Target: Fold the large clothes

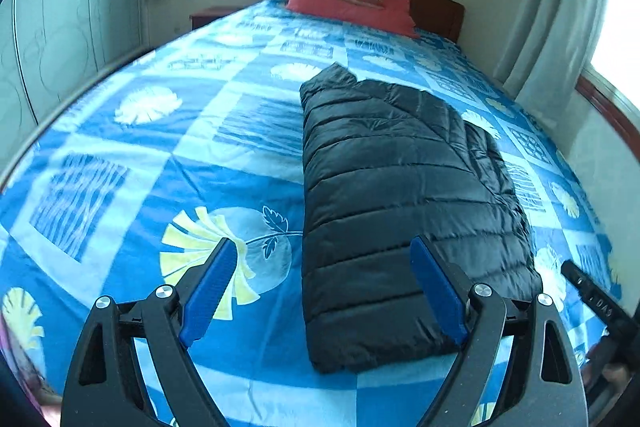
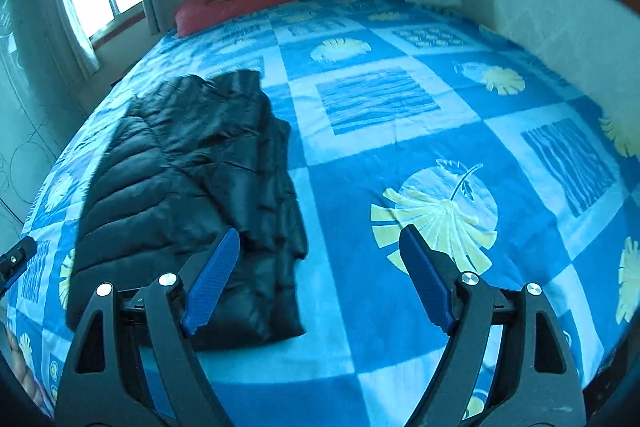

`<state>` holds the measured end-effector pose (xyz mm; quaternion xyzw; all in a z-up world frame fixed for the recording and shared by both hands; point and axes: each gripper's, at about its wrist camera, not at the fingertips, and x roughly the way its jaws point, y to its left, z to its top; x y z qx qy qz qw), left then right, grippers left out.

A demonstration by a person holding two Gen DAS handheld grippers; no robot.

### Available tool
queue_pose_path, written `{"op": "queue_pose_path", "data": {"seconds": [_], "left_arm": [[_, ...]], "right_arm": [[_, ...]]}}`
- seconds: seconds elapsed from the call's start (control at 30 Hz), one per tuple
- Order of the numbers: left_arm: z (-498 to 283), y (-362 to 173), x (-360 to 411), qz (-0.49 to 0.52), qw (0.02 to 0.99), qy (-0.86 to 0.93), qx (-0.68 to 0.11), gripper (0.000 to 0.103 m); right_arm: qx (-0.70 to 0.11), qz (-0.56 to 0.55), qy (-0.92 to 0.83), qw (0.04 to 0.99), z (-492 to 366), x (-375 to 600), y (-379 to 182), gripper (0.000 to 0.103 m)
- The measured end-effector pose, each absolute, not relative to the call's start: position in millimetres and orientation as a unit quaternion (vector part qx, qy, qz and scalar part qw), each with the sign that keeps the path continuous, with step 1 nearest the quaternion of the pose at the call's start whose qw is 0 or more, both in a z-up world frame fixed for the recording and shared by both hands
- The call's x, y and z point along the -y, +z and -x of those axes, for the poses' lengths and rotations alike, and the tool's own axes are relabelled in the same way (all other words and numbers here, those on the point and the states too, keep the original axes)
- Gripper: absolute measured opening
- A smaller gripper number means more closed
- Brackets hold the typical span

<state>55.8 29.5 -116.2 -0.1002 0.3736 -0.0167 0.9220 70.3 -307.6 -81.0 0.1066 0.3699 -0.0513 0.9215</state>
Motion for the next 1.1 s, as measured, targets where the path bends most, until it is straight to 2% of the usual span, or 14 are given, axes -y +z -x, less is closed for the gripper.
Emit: {"op": "queue_pose_path", "data": {"seconds": [0.17, 1.1], "left_arm": [[-34.9, -106.0, -18.9, 0.094, 0.925, -0.011, -0.367, 0.087], [-14.1, -93.8, 3.9, 0.071, 0.931, -0.034, -0.357, 0.087]], "right_arm": [[-0.348, -0.08, -0.043, 0.933, -52.8, 291.8, -55.1, 0.088], [-0.343, -0.052, -0.013, 0.938, -33.1, 263.3, -44.2, 0.088]]}}
